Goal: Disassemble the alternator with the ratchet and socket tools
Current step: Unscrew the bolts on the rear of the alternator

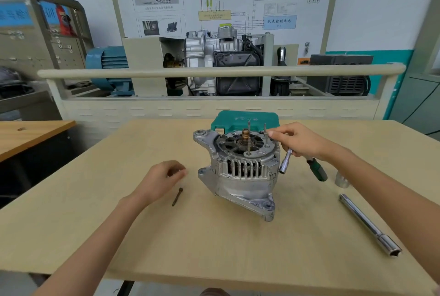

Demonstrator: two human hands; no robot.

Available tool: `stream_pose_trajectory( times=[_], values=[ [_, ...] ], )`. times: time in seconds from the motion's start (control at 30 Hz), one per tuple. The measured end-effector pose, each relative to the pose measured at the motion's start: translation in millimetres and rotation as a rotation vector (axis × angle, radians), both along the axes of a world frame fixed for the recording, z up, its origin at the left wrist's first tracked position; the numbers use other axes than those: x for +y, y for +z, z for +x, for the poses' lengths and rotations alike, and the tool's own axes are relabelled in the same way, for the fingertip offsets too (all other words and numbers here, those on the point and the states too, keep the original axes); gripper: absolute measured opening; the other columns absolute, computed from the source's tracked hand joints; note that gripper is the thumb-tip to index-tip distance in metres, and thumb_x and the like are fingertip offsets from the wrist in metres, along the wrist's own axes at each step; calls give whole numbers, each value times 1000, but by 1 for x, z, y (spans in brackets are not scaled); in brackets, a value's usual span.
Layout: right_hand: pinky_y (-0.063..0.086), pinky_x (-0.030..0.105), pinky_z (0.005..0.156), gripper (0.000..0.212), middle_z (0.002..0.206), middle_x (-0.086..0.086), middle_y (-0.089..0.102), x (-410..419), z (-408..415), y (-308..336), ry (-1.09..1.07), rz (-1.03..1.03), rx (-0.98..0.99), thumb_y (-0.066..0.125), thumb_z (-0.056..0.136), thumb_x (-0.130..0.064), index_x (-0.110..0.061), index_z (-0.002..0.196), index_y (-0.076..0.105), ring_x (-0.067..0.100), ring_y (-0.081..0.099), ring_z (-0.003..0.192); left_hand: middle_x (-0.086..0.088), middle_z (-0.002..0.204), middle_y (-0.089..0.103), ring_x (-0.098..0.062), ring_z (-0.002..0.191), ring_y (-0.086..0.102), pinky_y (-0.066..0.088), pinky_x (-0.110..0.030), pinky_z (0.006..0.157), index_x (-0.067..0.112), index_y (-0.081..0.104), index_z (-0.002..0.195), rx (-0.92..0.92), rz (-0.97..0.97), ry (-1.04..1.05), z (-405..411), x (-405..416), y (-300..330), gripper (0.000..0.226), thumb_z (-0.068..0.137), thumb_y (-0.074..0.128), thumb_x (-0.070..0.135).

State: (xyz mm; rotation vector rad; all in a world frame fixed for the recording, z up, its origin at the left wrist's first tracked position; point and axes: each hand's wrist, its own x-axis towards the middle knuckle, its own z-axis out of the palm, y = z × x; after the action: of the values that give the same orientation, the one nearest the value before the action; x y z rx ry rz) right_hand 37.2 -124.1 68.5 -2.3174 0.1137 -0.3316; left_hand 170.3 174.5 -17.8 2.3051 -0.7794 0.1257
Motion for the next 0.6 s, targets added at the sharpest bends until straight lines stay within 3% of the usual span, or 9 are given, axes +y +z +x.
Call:
stream_pose_trajectory(
  times=[0.1,0.2,0.27,0.37,0.43,0.5,0.57,0.6],
  values=[
    [24,18,37,28,46,-6,37,0,-8,12,-2,34,-100,45,96,-37,-23,109,65,8,26,41,0,104,65,-13,96,60,45,-21,85,13,61,115,78,-360,-28,-13,-13,29,25,99,44,23],
    [26,17,36,27,41,-20,51,5,-18,23,-83,-6,-277,43,98,-33,-22,100,68,12,31,45,7,126,56,-4,114,53,41,-19,96,16,49,133,180,-582,-160,-26,-28,59,37,102,33,29],
    [28,15,38,27,42,-26,50,11,-23,31,-121,-26,-366,44,97,-30,-21,94,69,13,33,48,9,129,54,-2,118,51,38,-16,99,18,50,133,181,-584,-224,-34,-38,71,36,102,33,26],
    [31,18,47,31,41,-24,48,24,-27,42,-117,-46,-429,47,96,-27,-15,76,68,3,38,46,5,116,64,-6,112,56,42,-14,95,15,59,124,73,-473,-218,-43,-51,76,31,101,39,17],
    [34,18,51,38,42,-16,50,35,-26,46,-103,-69,-440,49,95,-26,-7,64,60,-1,42,42,2,107,67,-10,107,59,46,-21,94,13,61,121,8,-441,-168,-47,-55,76,29,99,42,14],
    [35,15,50,44,45,-6,42,46,-24,48,-98,-100,-461,51,93,-26,-2,56,48,2,38,43,4,100,67,-3,101,59,46,-17,87,13,64,118,-62,-420,-149,-50,-54,77,28,99,43,14],
    [36,22,53,46,48,-3,32,58,-22,48,-87,-154,-472,53,92,-24,-12,51,35,9,37,50,8,91,66,10,92,54,40,-5,74,12,68,111,-189,-357,-156,-54,-51,77,26,98,46,13],
    [40,25,54,47,48,-4,31,64,-20,47,-79,-182,-465,54,91,-23,-15,50,32,12,43,52,11,89,64,9,89,50,38,-5,71,13,70,108,-240,-317,-159,-55,-50,78,25,97,48,15]
  ],
)
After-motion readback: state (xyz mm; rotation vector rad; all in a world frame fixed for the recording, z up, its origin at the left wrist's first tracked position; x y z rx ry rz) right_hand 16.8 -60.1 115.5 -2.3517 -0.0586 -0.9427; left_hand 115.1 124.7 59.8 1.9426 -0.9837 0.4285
